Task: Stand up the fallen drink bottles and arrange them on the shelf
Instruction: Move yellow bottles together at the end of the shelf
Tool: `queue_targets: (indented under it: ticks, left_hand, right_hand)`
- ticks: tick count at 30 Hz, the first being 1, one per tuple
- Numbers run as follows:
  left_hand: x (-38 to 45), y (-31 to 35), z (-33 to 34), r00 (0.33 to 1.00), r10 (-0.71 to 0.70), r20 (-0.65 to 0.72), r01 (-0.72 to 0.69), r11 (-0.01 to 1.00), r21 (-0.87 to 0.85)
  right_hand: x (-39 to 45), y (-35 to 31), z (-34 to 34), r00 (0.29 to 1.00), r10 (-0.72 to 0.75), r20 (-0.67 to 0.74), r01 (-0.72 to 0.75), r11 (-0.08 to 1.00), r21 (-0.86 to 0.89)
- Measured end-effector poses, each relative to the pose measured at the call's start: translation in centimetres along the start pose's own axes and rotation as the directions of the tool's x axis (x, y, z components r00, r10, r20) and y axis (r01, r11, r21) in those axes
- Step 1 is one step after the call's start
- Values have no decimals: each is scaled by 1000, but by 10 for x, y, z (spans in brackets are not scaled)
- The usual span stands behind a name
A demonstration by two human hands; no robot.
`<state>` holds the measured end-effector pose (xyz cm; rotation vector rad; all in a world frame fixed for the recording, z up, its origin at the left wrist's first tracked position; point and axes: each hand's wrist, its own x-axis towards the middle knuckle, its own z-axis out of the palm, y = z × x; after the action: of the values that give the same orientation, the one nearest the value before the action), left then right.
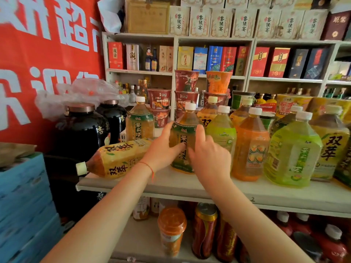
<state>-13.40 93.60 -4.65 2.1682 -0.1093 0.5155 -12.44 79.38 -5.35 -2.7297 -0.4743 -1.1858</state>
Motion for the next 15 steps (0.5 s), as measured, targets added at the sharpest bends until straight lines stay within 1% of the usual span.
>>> queue_targets:
  ticks: [2, 3, 5, 6, 7, 8, 9, 10, 11, 12, 13, 14, 15]
  left_hand:
    - [-5, -2, -16, 996, 65, -63, -55, 988, 142]
    - [-8, -7, -27, 987, 125, -102, -95, 963, 252]
    - [-14, -23, -56, 962, 228, -152, -133, 874, 468]
    - [-17, -31, -72, 958, 239, -156, -115, 825, 554]
    - [-18, -38, -87, 970, 199, -141, -73, 788, 611]
    - [-19, -46, -104, 988, 117, -102, -23, 759, 651]
    - [-21, -50, -119, 999, 10, -41, 20, 739, 673]
    - [-20, -58, -135, 994, -102, 43, 48, 744, 667]
    - [-22, -63, -149, 973, -184, 137, 62, 785, 616]
    - [-24, -69, -157, 944, -236, 232, 92, 861, 500]
    - [-25, -75, -163, 921, -238, 309, 137, 939, 317]
    - [-28, -85, -167, 906, -220, 362, 201, 976, 89]
    - [-30, -94, -168, 900, -212, 382, 281, 951, -133]
  right_hand:
    - [-2, -2, 0, 995, -32, -99, 45, 991, 127]
    - [-3, -6, 1, 990, -68, -120, 90, 978, 187]
    - [-8, -22, 7, 978, -184, -95, 203, 946, 255]
    - [-10, -30, 11, 964, -253, -79, 265, 927, 265]
    - [-10, -38, 15, 949, -310, -61, 315, 908, 276]
    - [-9, -48, 20, 937, -350, -20, 340, 892, 297]
    - [-8, -57, 24, 925, -378, 47, 343, 879, 330]
    - [-5, -68, 26, 908, -400, 125, 333, 869, 364]
    - [-1, -83, 28, 889, -418, 185, 324, 862, 389]
    - [2, -94, 29, 873, -434, 221, 329, 860, 389]
    - [5, -105, 30, 859, -452, 240, 352, 862, 364]
    - [9, -117, 33, 847, -468, 253, 381, 865, 325]
    - [13, -124, 36, 838, -478, 264, 401, 867, 297]
